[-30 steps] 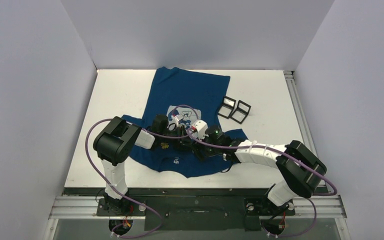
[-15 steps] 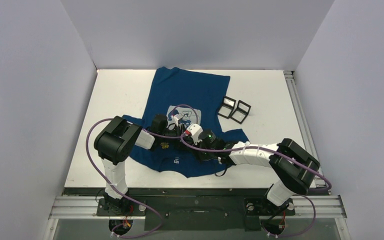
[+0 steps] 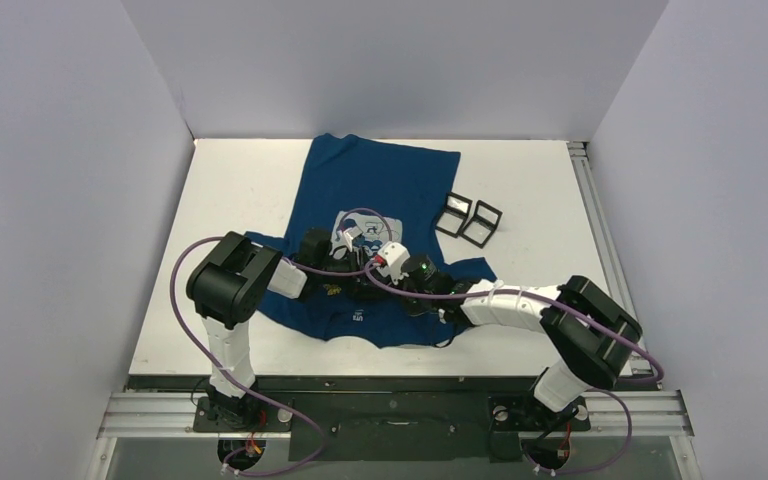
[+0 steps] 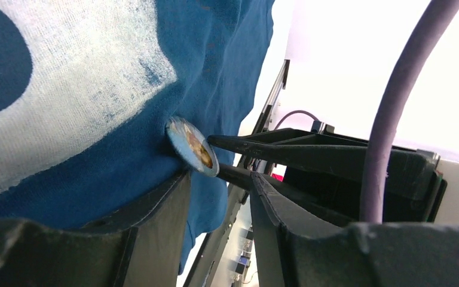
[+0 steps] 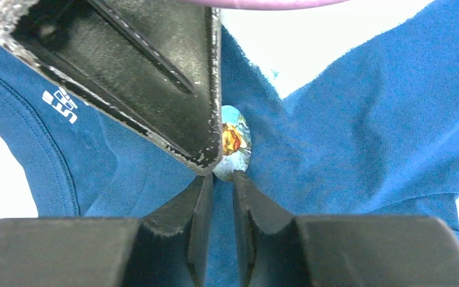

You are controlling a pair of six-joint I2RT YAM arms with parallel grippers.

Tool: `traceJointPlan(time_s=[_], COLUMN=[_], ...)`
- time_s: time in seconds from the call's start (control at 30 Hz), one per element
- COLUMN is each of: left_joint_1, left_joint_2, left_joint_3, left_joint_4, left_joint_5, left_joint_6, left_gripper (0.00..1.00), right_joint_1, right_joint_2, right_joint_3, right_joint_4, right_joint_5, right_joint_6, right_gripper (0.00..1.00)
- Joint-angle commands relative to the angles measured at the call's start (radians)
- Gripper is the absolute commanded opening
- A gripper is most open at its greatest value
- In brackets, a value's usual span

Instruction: Remove the brooch from the garment

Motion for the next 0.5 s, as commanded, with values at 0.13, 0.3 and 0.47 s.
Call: traceJointPlan(time_s=[0.13,0.3,0.47], left_joint_1=[0.019,0.028,0.055], left_joint_2=[-0.002,-0.011,-0.056], left_joint_3=[-0.003,-0.004,-0.004], left_joint_4=[0.018,0.009,-0.069], left_joint_5=[-0.001,-0.007,-0.021], left_joint_6=[0.047,0.067,0.164], left_gripper=[0.39,0.39,0.4], right_joint_1=[-0.071,-0.109,-0.138], right_joint_2=[-0.068,-0.074,-0.077], right_joint_3=[-0.004,-0.01,-0.021], right_joint_4=[0.022,0.031,0.04], right_joint_5=[-0.173,-0.243,-0.309], right_joint_6=[-0.011,-0.012,-0.016], right_gripper=[0.05,0.0,0.0])
